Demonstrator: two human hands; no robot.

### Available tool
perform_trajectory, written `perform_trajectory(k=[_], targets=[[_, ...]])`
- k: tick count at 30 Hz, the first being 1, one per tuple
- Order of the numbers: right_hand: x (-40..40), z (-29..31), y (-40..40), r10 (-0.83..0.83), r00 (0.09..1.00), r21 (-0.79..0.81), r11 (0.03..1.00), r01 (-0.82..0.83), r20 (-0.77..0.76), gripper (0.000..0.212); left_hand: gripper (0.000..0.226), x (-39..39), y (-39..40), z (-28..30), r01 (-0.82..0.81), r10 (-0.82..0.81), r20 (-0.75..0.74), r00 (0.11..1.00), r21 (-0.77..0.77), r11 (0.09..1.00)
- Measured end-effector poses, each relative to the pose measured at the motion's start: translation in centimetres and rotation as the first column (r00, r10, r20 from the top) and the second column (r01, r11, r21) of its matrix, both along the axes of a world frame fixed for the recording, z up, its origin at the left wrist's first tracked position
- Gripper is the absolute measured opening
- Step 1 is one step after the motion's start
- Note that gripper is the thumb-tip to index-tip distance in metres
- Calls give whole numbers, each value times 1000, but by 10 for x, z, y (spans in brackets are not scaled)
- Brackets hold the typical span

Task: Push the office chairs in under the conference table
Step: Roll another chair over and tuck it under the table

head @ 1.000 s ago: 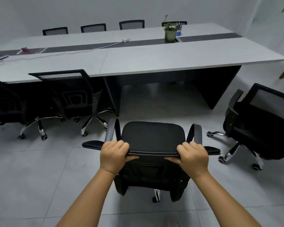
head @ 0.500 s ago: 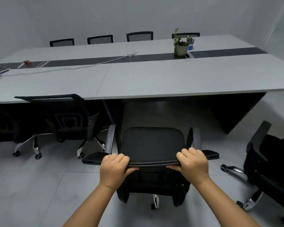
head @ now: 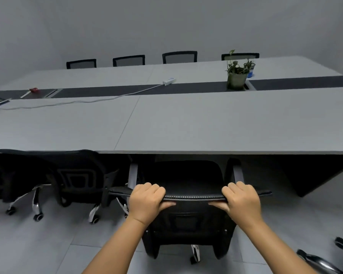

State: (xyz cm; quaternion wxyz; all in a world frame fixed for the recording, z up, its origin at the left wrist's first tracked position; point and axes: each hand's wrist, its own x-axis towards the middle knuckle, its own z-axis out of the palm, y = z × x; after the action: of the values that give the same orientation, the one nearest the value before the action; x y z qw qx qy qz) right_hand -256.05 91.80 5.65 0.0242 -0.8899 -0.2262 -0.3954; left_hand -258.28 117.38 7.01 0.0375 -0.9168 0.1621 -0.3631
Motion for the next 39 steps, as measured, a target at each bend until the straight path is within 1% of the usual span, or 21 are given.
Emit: perform_trajectory(k=[2, 10, 12, 14, 16, 19, 21, 25, 28, 31, 34, 36, 37, 39], targets=[[23, -4, 11, 21, 1000, 8, 1000, -21, 18, 66, 67, 26, 13, -3, 21, -21, 22, 1000, -11, 1000], [124, -2, 50, 61, 995, -26, 998, -59, 79, 64, 72, 115, 50, -8, 1, -4, -65, 998, -40, 999], [151, -3, 54, 62, 995, -6, 998, -62, 78, 64, 71, 139, 53, -7, -16, 11, -95, 995, -56, 998], [177, -2, 58, 60, 997, 21, 998, -61, 47, 64, 71, 162, 54, -5, -49, 39, -127, 991, -76, 996], [195, -5, 62, 68, 996, 49, 996, -70, 50, 62, 70, 176, 56, -8, -81, 72, -105, 992, -85, 993], [197, -21, 63, 108, 990, 68, 991, -114, 88, 53, 57, 180, 58, -20, -82, 80, -30, 996, -73, 994], [196, -26, 61, 119, 989, 73, 989, -126, 88, 51, 52, 179, 57, -26, -79, 79, -7, 997, -74, 994], [197, -23, 60, 130, 988, 82, 987, -137, 84, 48, 54, 180, 54, -26, -75, 78, 29, 997, -94, 993], [194, -25, 60, 145, 986, 104, 983, -153, 87, 53, 55, 179, 51, -27, -74, 79, 28, 997, -143, 987], [192, -19, 57, 118, 990, 132, 983, -128, 83, 56, 55, 177, 46, -24, -83, 84, -4, 996, -172, 982], [188, -17, 50, 130, 991, 152, 980, -132, 24, 49, 51, 166, 29, -24, -127, 119, -52, 992, -217, 968], [182, -16, 45, 146, 988, 160, 978, -135, -57, 40, 46, 157, 11, -26, -132, 113, -90, 989, -239, 962], [178, -14, 42, 151, 982, 190, 973, -128, -115, 37, 42, 153, 0, -27, -94, 70, -110, 991, -238, 967], [162, -13, 38, 132, 959, 269, 961, -61, -252, 39, 35, 144, -23, -31, 74, -103, -126, 987, -218, 973]])
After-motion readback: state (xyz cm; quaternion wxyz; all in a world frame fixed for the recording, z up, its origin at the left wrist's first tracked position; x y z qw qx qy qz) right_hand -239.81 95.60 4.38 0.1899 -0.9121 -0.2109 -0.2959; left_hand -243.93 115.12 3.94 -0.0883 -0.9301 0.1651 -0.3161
